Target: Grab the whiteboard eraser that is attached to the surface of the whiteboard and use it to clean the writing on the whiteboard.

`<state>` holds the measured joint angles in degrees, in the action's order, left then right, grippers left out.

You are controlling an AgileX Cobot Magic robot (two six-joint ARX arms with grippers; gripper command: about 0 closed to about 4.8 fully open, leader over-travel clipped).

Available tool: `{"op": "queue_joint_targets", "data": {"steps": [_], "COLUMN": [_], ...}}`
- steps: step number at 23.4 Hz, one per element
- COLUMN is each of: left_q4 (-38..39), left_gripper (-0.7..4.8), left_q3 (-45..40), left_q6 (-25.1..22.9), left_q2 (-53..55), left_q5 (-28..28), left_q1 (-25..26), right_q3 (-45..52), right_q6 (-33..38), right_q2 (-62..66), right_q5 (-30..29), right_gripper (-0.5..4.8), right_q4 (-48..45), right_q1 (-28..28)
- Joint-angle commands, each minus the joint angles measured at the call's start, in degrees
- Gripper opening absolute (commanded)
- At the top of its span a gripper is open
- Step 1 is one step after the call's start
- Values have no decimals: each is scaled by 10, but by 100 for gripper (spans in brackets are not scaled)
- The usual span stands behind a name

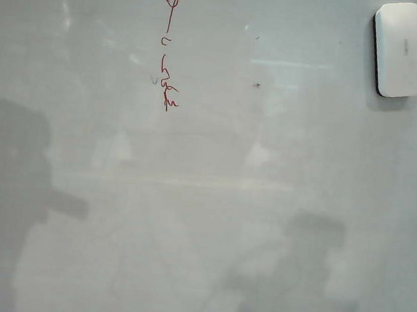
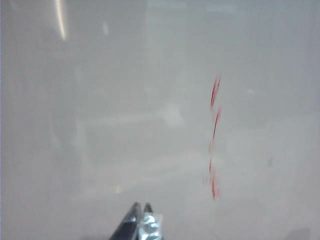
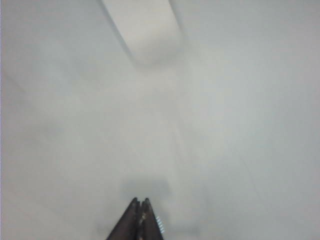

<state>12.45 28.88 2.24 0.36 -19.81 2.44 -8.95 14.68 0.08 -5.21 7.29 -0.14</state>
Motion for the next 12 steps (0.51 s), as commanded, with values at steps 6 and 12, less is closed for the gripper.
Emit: {"op": "queue_joint_targets", "data": {"steps": [6,12], "left_q4": [304,303], "left_gripper": [-2,-2], "left_q3": [266,271], "left_q6": [-2,-84], "left_q2": [85,183], "left_q5": [-13,-214], "left_q1": [0,0], "right_q3": [-293,-430], "right_q6": [-163,-162], "right_q2": [72,197], "right_q5": [-8,5], "right_gripper": [-2,1], "right_q4": [96,205], "right_q1": [10,19]}}
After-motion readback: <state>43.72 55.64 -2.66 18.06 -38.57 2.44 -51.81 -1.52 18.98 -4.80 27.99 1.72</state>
